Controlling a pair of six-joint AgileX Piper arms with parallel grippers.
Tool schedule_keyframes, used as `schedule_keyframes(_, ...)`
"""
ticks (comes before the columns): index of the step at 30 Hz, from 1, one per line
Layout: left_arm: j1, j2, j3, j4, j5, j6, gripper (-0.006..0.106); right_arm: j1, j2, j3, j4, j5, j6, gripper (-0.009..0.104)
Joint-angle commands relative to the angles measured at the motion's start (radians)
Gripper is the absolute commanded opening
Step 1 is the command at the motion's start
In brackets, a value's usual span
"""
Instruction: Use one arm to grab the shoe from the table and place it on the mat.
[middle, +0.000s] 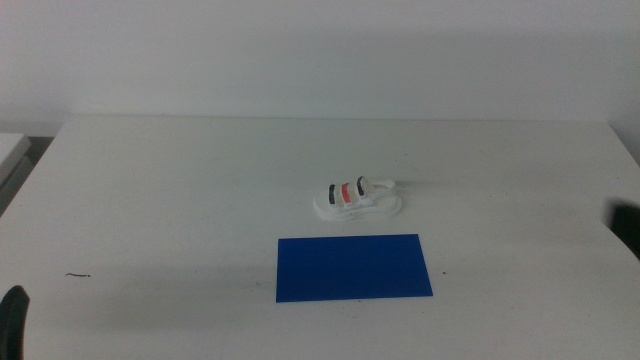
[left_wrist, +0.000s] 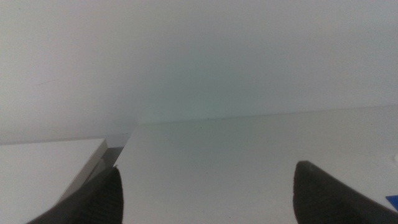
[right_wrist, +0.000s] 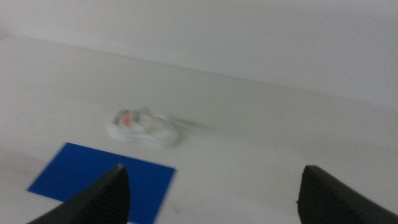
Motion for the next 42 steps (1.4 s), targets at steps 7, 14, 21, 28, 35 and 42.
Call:
schedule_keyframes(7, 0.000, 0.005, 0.000, -0.004, -0.013, -0.001, 0.094, 0.139, 0.615, -0.481, -0.070, 0.352, -0.302, 0.093)
schedule_keyframes(14, 0.000, 0.005, 0.000, -0.004, -0.013, -0.001, 0.094, 0.103, 1.024, -0.844, 0.114, 0.736, -1.286, 0.093)
schedule_keyframes(21, 0.000, 0.005, 0.000, -0.004, -0.013, -0.001, 0.094, 0.066, 1.349, -1.210, 0.114, 0.763, -1.416, 0.093)
schedule_keyframes(28, 0.000, 0.005, 0.000, -0.004, -0.013, -0.001, 0.094, 0.071, 1.563, -1.444, 0.177, 0.719, -1.191, 0.093)
schedule_keyframes(35, 0.000, 0.005, 0.000, -0.004, -0.013, -0.001, 0.094, 0.108, 1.689, -1.528, 0.228, 0.714, -1.237, 0.093)
schedule_keyframes(42, 0.000, 0.005, 0.000, -0.004, -0.013, -0.001, 0.094, 0.114, 1.754, -1.566, 0.253, 0.720, -1.249, 0.093)
